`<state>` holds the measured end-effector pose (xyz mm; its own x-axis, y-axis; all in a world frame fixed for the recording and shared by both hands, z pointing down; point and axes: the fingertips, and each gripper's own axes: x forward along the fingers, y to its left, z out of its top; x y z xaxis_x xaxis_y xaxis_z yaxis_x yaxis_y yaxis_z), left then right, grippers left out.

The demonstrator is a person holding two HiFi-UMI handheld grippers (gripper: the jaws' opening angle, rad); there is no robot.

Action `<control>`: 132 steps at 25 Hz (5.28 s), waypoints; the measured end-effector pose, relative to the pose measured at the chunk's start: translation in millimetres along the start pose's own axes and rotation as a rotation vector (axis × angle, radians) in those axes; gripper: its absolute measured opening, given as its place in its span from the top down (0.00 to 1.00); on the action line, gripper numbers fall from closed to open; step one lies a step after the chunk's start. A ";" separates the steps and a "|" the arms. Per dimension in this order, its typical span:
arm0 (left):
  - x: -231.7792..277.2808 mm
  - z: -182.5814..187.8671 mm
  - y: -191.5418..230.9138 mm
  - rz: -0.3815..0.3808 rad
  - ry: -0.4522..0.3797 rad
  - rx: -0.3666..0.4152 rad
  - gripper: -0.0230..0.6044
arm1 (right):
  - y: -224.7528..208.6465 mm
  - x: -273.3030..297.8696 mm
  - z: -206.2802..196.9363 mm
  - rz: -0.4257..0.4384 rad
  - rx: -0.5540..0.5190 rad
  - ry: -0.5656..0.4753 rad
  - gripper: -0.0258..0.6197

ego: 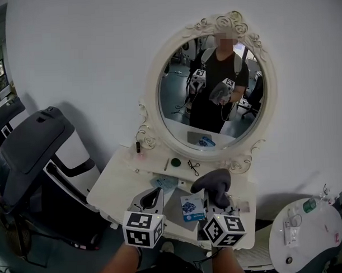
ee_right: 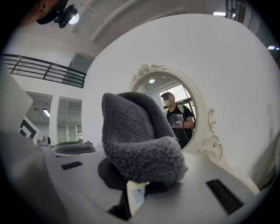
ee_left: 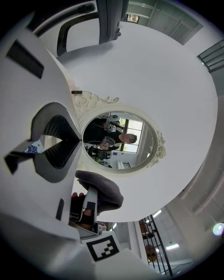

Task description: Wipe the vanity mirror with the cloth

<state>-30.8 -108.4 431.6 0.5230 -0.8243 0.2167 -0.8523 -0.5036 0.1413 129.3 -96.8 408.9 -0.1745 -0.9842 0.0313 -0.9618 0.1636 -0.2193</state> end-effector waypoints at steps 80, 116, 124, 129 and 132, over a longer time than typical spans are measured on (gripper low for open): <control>169.2 85.8 147.4 -0.079 -0.041 0.013 0.95 | -16.6 263.7 378.1 -0.646 -0.809 -0.423 0.91; 175.8 87.1 128.2 -0.143 -0.034 -0.006 0.95 | -9.1 290.9 235.6 -0.479 -1.236 -0.214 0.91; 192.5 82.1 82.4 -0.231 -0.005 0.038 0.95 | -131.5 217.8 269.9 -0.713 -1.021 -0.180 0.91; 197.0 80.6 65.9 -0.256 0.005 0.057 0.95 | -178.6 194.7 256.6 -0.786 -0.915 -0.129 0.91; 197.0 79.3 62.4 -0.258 0.011 0.065 0.95 | -201.3 184.6 239.4 -0.812 -0.813 -0.094 0.91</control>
<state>18.4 -322.6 406.5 0.7226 -0.6639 0.1926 -0.6895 -0.7124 0.1310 341.1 -327.7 225.4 0.5419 -0.8151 -0.2048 -0.6412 -0.5585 0.5263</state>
